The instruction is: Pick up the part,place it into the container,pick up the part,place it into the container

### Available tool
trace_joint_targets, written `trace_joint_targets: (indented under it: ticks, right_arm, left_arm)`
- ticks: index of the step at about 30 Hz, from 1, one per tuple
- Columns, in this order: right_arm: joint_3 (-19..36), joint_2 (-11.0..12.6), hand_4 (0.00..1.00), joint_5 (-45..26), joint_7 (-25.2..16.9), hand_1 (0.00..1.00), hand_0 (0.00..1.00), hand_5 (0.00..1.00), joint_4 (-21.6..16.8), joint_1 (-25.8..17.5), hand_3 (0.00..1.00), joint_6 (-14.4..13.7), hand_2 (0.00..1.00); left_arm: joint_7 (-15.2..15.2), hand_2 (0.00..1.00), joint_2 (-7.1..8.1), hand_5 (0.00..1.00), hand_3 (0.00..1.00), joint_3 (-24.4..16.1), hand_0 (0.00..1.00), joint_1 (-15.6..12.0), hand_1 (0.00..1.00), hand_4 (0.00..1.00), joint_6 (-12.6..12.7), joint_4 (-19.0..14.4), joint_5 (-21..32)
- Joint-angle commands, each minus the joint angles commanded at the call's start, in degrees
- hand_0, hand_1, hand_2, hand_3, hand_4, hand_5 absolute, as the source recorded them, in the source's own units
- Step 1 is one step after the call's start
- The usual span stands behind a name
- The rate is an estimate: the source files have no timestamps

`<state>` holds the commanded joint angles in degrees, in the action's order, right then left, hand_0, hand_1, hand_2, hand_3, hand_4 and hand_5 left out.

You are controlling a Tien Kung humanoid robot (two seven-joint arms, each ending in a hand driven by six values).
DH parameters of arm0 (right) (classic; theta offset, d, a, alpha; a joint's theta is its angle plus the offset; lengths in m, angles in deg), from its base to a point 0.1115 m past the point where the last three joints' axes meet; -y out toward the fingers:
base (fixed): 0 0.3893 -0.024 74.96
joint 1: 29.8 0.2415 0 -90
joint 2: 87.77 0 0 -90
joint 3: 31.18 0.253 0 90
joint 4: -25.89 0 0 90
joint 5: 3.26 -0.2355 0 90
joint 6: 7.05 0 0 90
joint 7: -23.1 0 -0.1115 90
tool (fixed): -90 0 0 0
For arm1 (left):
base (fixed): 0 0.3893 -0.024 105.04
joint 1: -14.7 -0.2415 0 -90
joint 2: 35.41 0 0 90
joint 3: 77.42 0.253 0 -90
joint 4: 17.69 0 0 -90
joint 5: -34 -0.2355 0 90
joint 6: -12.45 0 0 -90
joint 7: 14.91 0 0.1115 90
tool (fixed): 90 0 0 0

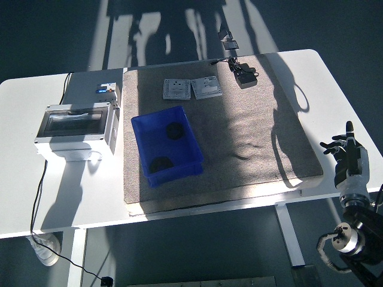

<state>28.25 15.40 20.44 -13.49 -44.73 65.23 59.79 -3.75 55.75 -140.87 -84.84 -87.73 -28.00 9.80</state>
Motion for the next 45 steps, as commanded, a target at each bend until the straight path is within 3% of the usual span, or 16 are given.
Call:
trace_joint_targets:
  ticks: [5,12,15,22,27,45]
  right_arm:
    - [0.39,-0.16,0.784,0.54,0.04,0.200,0.587,0.748,-0.23,0.17,0.309,-0.13,0.267]
    - [2.46,-0.42,0.783,2.48,0.83,0.200,0.588,0.750,-0.78,-0.13,0.310,0.27,0.267]
    - [3.36,-0.44,0.783,3.78,1.42,0.200,0.588,0.750,-1.06,-0.25,0.310,0.47,0.267]
    - [7.04,-0.59,0.793,5.85,1.76,0.208,0.599,0.742,-1.60,-0.61,0.323,0.04,0.275]
    - [8.91,-0.50,0.793,6.28,1.73,0.208,0.599,0.742,-1.78,-0.82,0.323,-0.33,0.275]
    - [12.65,-0.73,0.797,10.48,3.16,0.206,0.598,0.725,-1.33,-0.31,0.355,-2.46,0.286]
  left_arm:
    - [-2.53,0.779,0.04,0.998,0.998,2.82,0.639,0.02,0.705,0.998,1.63,0.00,2.49]
    - [-10.90,0.752,2.31,0.998,0.955,14.63,0.604,-2.03,0.676,0.998,10.06,-5.60,13.86]
    - [-13.34,0.752,3.08,0.998,0.955,19.81,0.604,-1.99,0.676,0.998,12.02,-6.25,18.86]
    - [-13.90,0.744,3.16,0.998,0.922,30.22,0.578,-0.74,0.665,0.998,10.45,-4.30,28.47]
    - [-13.28,0.744,2.85,0.998,0.922,34.63,0.578,-0.18,0.665,0.998,8.89,-2.90,30.70]
    - [-10.86,0.752,2.57,0.998,0.928,32.53,0.579,0.27,0.669,0.998,6.99,-1.96,26.96]
